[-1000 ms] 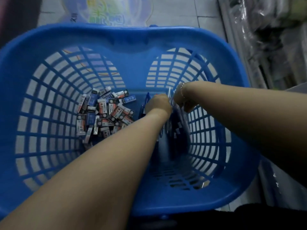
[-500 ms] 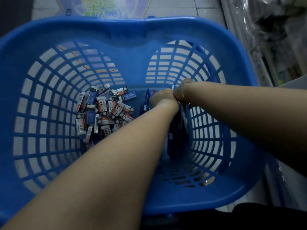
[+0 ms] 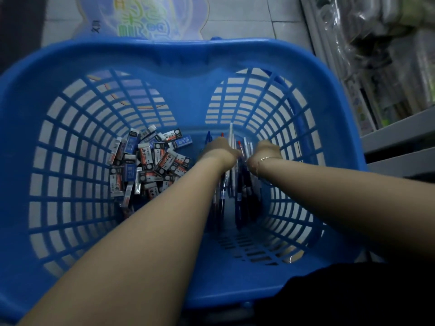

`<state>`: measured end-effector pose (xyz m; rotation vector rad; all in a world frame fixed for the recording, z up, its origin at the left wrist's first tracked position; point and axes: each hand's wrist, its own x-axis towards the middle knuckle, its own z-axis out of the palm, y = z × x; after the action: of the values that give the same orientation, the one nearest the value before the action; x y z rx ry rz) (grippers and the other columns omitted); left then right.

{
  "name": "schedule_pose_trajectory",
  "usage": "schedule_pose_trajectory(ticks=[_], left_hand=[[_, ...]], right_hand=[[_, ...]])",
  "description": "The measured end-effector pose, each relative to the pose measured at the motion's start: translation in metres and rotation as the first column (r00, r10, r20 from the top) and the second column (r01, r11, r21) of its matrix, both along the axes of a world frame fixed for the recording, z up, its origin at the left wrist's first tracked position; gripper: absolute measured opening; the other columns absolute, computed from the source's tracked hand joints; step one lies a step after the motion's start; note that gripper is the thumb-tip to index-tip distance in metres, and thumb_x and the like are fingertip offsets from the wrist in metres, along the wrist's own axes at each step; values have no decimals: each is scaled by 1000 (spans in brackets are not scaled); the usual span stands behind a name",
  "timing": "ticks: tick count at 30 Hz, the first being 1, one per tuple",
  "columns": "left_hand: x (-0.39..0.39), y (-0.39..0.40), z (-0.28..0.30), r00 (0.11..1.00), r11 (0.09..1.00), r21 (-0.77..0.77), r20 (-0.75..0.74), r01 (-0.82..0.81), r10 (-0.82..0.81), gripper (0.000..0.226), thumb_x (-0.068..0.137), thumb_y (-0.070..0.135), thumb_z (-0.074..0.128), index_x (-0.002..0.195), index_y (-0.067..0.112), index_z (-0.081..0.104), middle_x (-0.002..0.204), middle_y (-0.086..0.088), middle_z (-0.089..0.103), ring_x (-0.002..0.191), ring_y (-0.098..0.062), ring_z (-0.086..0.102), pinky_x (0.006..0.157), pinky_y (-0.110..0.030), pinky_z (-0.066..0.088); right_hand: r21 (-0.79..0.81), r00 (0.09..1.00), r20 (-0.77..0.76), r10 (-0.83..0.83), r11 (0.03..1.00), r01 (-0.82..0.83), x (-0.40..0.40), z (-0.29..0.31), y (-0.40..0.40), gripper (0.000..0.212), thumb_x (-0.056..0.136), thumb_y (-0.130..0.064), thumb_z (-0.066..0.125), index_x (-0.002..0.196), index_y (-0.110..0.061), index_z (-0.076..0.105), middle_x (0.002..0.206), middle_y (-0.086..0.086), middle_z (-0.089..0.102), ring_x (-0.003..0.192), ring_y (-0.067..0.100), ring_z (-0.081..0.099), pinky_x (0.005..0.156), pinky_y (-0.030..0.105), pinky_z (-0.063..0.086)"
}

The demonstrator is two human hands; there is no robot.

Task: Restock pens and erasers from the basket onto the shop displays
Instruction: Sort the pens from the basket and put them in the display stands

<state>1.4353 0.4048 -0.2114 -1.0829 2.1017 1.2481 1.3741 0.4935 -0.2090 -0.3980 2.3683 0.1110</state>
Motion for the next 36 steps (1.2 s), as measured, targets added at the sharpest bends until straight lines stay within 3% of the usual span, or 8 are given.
schedule_pose_trajectory(ticks=[3, 8, 12, 17, 22, 25, 31, 36], left_hand=[[12, -12, 0, 983, 982, 130, -107, -134, 148, 34, 100, 26, 44, 122, 2, 53, 94, -7, 66, 81, -21, 60, 76, -29, 42], [24, -22, 2, 922, 884, 338, -98, -323, 375, 38, 102, 18, 36, 136, 0, 37, 73, -8, 62, 65, -19, 57, 73, -35, 50], [38, -20, -1, 795, 658, 546, 24, -518, 606, 31, 101, 11, 36, 127, -4, 40, 57, -5, 43, 48, -19, 46, 46, -30, 50], [47, -11, -2, 783, 592, 614, 68, -522, 619, 10, 97, 4, 41, 89, 4, 48, 57, -3, 35, 45, -14, 31, 38, -17, 31], [48, -10, -9, 812, 668, 576, -14, -471, 584, 15, 93, 3, 52, 78, 7, 53, 59, -4, 41, 48, -13, 34, 42, -21, 30], [47, -14, -9, 786, 657, 578, -42, -484, 617, 16, 92, 8, 56, 76, 8, 54, 59, -3, 44, 48, -12, 35, 40, -19, 32], [47, -21, 6, 736, 311, 863, 97, -397, 670, 22, 98, 15, 43, 98, 3, 60, 92, -12, 66, 82, -20, 66, 70, -32, 56], [61, -32, 9, 745, 113, 933, 195, -341, 638, 26, 93, 15, 44, 107, 1, 61, 111, -22, 67, 89, -25, 71, 64, -32, 59]], right_hand=[[22, 1000, -10, 7, 1000, -7, 6, 6, -8, 33, 88, -4, 57, 121, -3, 53, 123, 17, 55, 106, 31, 59, 71, 35, 46], [64, 999, -43, -21, 998, 24, 11, 5, -16, 51, 89, -5, 59, 135, -4, 37, 134, 16, 48, 121, 30, 51, 84, 37, 45], [26, 995, -67, -70, 997, 72, 6, -1, -21, 37, 89, -6, 58, 124, -1, 49, 124, 15, 56, 113, 27, 57, 71, 31, 43], [87, 998, -50, 45, 995, -40, 7, -11, -25, 24, 87, -12, 63, 109, -5, 55, 103, 11, 60, 98, 23, 62, 64, 27, 46], [136, 956, 277, 99, 981, -141, -5, 0, -32, 10, 92, -11, 55, 83, -8, 54, 61, 4, 56, 48, 10, 53, 35, 15, 41], [115, 873, 464, -152, 987, 110, -21, 24, -43, 15, 96, -11, 46, 83, -5, 49, 80, 5, 55, 67, 12, 53, 60, 16, 49], [-124, 630, 743, -227, 878, 462, -31, 58, -59, 8, 89, -3, 56, 81, -4, 57, 65, 6, 58, 44, 10, 54, 36, 16, 43], [-222, 685, 719, -119, 895, 388, -16, 56, -57, 12, 88, -2, 59, 76, -2, 57, 59, 6, 57, 44, 12, 53, 41, 16, 48]])
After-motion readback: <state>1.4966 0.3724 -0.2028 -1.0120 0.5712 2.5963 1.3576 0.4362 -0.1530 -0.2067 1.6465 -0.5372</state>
